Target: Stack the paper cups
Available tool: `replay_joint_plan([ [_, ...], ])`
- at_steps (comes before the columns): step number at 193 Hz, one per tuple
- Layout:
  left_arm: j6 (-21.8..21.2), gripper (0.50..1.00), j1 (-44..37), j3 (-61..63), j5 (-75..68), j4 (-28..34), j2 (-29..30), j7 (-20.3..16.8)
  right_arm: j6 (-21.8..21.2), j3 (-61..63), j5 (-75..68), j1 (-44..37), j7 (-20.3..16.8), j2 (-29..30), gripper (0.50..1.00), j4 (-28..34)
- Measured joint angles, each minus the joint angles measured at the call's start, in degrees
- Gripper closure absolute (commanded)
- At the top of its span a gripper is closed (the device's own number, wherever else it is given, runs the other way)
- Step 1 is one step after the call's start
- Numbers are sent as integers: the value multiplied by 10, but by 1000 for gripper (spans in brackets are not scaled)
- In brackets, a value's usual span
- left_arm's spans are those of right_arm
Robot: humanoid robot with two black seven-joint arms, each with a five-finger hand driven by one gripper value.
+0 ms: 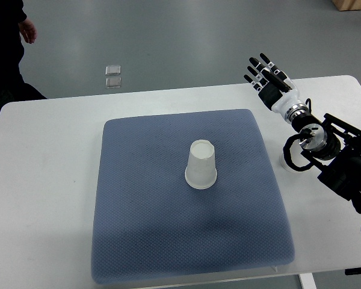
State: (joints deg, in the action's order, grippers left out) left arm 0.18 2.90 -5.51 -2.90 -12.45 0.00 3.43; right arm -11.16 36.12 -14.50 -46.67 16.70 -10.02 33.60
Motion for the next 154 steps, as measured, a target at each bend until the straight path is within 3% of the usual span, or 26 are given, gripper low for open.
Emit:
replay_joint_plan([
  [109, 0, 500, 0, -5, 1, -1, 0, 0, -7, -5, 6, -2, 0, -1, 570, 1],
  [154, 0, 500, 0, -5, 1, -2, 0, 0, -32, -14, 118, -18, -8, -15, 570, 11],
])
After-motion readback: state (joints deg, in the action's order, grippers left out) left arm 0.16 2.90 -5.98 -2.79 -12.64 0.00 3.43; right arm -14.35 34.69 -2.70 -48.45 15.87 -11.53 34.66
